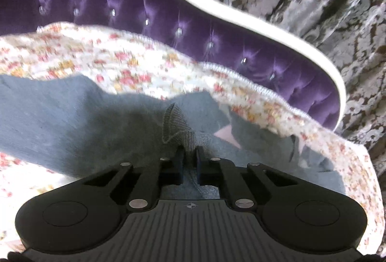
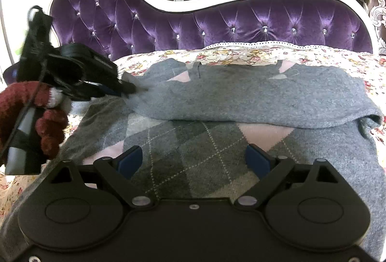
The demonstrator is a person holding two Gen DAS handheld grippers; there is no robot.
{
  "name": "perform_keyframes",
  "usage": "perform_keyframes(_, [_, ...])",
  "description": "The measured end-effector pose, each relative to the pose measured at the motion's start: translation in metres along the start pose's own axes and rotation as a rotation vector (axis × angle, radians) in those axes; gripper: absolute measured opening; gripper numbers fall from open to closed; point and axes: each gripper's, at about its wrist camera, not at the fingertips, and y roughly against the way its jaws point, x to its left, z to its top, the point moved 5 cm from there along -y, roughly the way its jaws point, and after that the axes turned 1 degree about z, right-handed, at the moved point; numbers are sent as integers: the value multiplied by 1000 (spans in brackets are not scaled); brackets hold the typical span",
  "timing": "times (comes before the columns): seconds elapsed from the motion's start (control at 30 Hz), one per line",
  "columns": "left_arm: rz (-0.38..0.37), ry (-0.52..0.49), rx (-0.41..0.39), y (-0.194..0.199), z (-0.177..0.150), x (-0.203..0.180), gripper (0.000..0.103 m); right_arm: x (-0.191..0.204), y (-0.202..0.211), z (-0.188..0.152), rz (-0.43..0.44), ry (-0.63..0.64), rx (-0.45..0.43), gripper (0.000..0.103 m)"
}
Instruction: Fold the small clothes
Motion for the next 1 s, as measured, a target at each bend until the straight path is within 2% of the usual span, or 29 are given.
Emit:
perform_keyframes(0.1, [45, 4, -51, 15, 6, 9, 9, -1, 0, 3, 14, -10, 7, 94])
perform_keyframes(0.17, [57, 0, -54, 16, 8, 14, 9, -3, 0, 4, 23, -21, 12, 94])
perform_keyframes(0.33, [31, 13, 26, 2, 1, 22, 9, -11, 7, 12, 13, -53, 14, 94])
perform_keyframes(0.5, [33, -5, 59, -6, -9, 28, 11, -50, 14, 20, -63, -119, 0, 94])
perform_keyframes(0.57, [49, -11, 77, -8, -12, 32, 26, -77, 18, 23, -104, -190, -9, 94])
perform_keyframes(0.63, [43, -20, 82, -7, -15, 35, 29, -107, 24, 22, -176, -288, -14, 94])
perform_keyframes(0.73, [25, -53, 94, -1, -16, 32, 45, -142, 36, 16, -298, -398, 22, 94])
perform_keyframes(0.83, [31, -66, 65, 12, -15, 26, 47, -157, 53, 17, -279, -445, -20, 94])
perform_keyframes(0.93, [39, -93, -8, 30, -12, 15, 52, -166, 58, 28, -253, -429, -52, 94])
perform_keyframes(1.0, [16, -104, -33, 37, -11, 8, 57, -174, 55, 37, -240, -415, -61, 94])
